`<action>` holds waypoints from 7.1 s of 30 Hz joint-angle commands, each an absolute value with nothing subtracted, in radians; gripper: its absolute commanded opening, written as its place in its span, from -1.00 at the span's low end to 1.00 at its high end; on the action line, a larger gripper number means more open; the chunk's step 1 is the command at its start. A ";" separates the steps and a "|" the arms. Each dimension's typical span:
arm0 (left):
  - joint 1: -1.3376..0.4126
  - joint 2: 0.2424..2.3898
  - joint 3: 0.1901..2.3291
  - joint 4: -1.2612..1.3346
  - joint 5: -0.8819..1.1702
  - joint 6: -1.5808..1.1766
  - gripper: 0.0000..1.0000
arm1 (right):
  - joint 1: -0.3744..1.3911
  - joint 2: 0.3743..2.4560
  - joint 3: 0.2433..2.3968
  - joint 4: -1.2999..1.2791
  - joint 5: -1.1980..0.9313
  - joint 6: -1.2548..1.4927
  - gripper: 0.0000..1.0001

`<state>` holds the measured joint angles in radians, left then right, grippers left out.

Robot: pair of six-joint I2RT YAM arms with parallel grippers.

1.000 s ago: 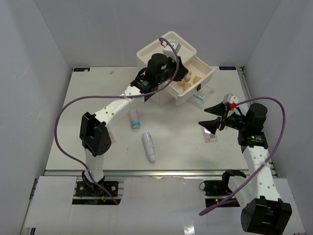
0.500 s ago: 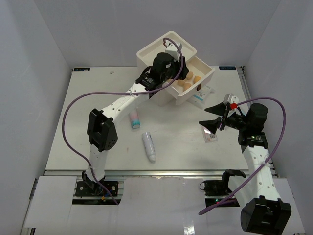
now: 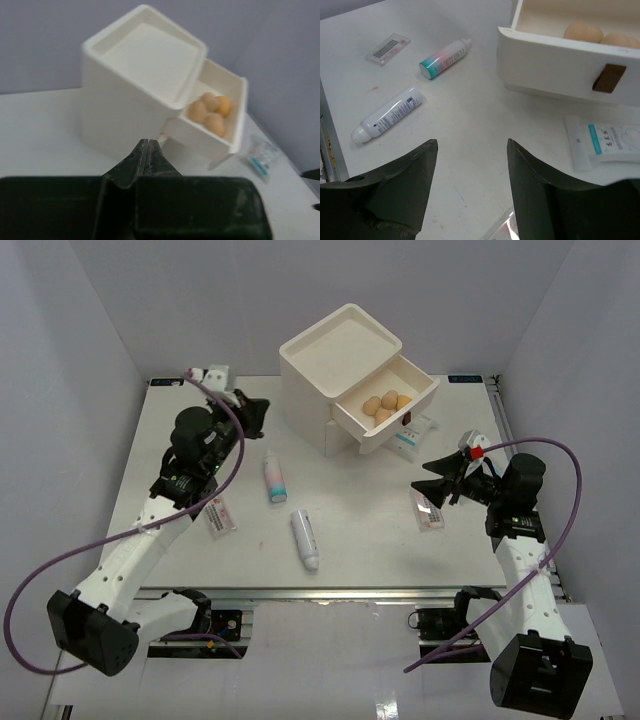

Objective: Organize the makeup

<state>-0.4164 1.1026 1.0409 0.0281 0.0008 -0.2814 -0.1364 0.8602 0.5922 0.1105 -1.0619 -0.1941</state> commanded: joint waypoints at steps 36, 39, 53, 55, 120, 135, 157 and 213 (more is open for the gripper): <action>-0.299 1.125 0.865 0.093 0.245 -0.413 -0.94 | 0.146 1.639 1.218 -0.091 0.014 0.475 -0.46; -0.296 1.124 0.865 0.092 0.245 -0.413 -0.93 | 0.145 1.652 1.183 -0.076 -0.042 0.523 -0.46; -0.291 1.115 0.861 0.093 0.235 -0.404 -0.92 | 0.138 1.673 1.083 0.096 -0.191 0.690 -0.44; -0.291 1.115 0.861 0.093 0.236 -0.403 -0.92 | 0.138 1.684 1.104 0.105 -0.206 0.705 -0.44; -0.290 1.166 0.857 0.089 0.241 -0.385 -0.70 | 0.239 2.006 1.607 0.262 -0.627 0.393 -0.31; -0.290 1.170 0.857 0.090 0.241 -0.382 -0.70 | 0.238 2.049 1.618 0.343 -0.752 0.418 -0.17; -0.290 1.172 0.853 0.100 0.293 -0.364 -0.57 | 0.146 2.044 1.578 0.101 -0.747 -0.057 0.29; -0.290 1.190 0.854 0.095 0.323 -0.349 0.00 | 0.065 1.706 1.110 0.220 -0.625 -0.186 -0.73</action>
<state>-0.2962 1.2011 0.8574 0.0830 0.3030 -0.3561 0.0906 1.7745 1.1403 0.2171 -0.5817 -0.1496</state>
